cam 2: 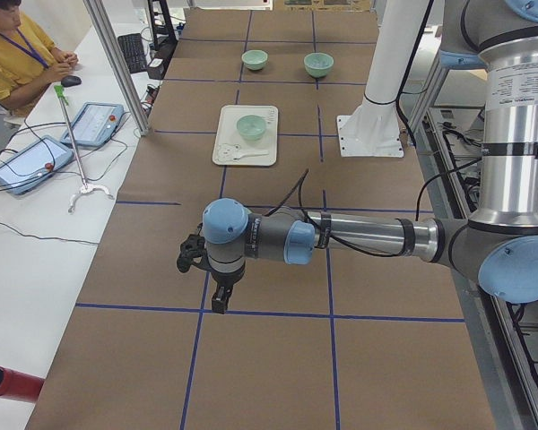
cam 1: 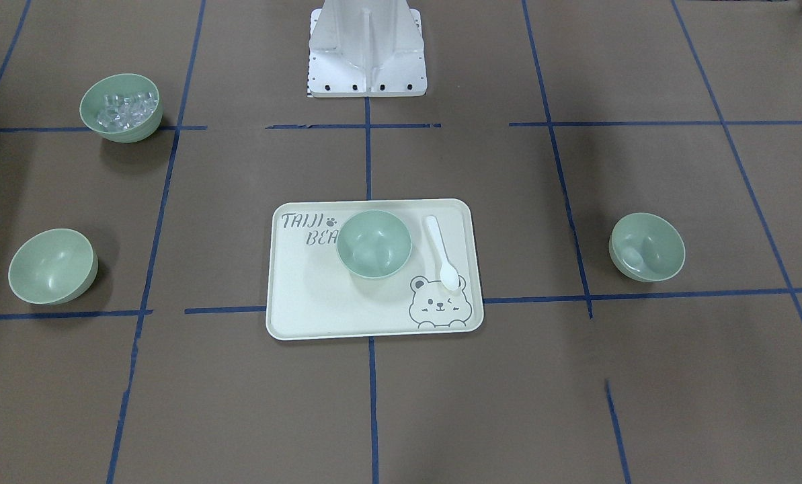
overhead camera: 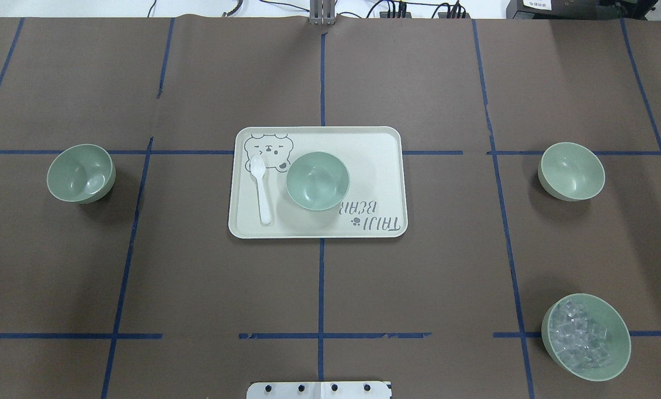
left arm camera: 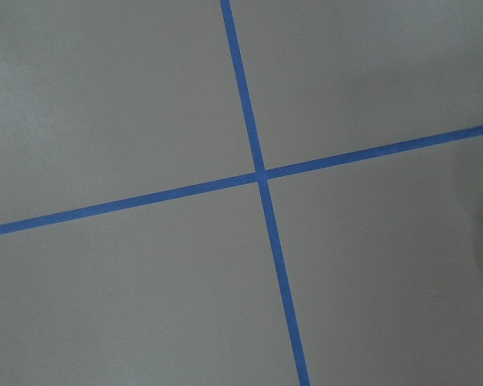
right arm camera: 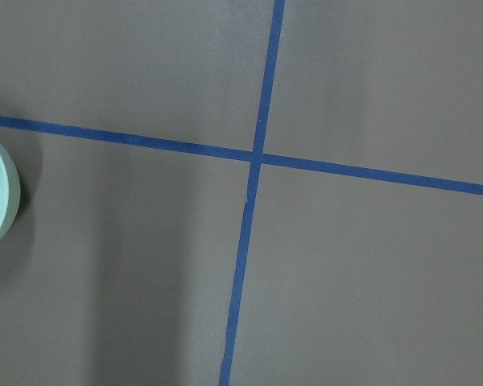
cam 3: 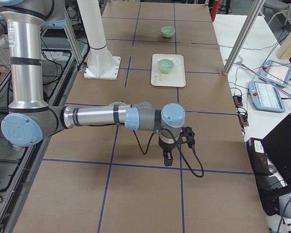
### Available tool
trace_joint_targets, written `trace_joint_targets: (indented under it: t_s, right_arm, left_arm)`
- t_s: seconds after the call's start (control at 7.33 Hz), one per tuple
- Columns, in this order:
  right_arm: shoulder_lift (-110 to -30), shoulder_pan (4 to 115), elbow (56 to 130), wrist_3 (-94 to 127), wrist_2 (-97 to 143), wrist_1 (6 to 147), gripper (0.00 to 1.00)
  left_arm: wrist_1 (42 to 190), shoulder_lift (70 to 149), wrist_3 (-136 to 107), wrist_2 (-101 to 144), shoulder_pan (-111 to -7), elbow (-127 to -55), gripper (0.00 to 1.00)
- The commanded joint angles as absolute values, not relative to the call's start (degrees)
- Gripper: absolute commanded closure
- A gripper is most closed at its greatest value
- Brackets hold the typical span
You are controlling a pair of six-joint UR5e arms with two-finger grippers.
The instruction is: Stack green bowls together
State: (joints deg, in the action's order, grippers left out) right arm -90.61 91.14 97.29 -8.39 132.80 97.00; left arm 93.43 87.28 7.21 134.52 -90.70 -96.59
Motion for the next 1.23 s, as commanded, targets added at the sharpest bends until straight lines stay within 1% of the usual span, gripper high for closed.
trace_joint_targets:
  t_s: [0.0, 0.27, 0.41, 0.68, 0.82, 0.95, 1.09]
  right_arm:
    - [-90.53, 91.14, 97.29, -8.35, 132.80, 96.94, 0.00]
    - [-89.57, 91.06, 98.17, -8.35, 132.89, 96.94, 0.00]
    - [-89.30, 90.71, 98.87, -8.18, 133.06, 96.94, 0.00]
    - [-86.06, 86.85, 99.05, -6.69, 133.42, 96.94, 0.00]
    - [-86.05, 86.58, 99.14, -4.59, 133.50, 96.42, 0.00]
    - [-86.04, 85.62, 98.36, -4.05, 133.42, 92.59, 0.00]
    - [-86.04, 85.00, 97.04, -3.78, 133.42, 89.59, 0.00]
  left_arm:
    - [93.43, 87.36, 7.12, 134.65, -90.70, -96.94, 0.00]
    - [93.60, 87.45, 6.95, 134.47, -90.70, -97.38, 0.00]
    - [95.43, 89.10, 6.77, 134.73, -90.44, -97.21, 0.00]
    - [107.68, 91.84, 6.42, 134.30, -90.35, -94.59, 0.00]
    - [111.15, 93.15, 6.76, 134.91, -90.26, -92.22, 0.00]
    - [113.10, 93.34, 6.68, 135.70, -89.65, -90.89, 0.00]
    - [115.55, 93.34, 6.51, 135.79, -84.95, -91.40, 0.00]
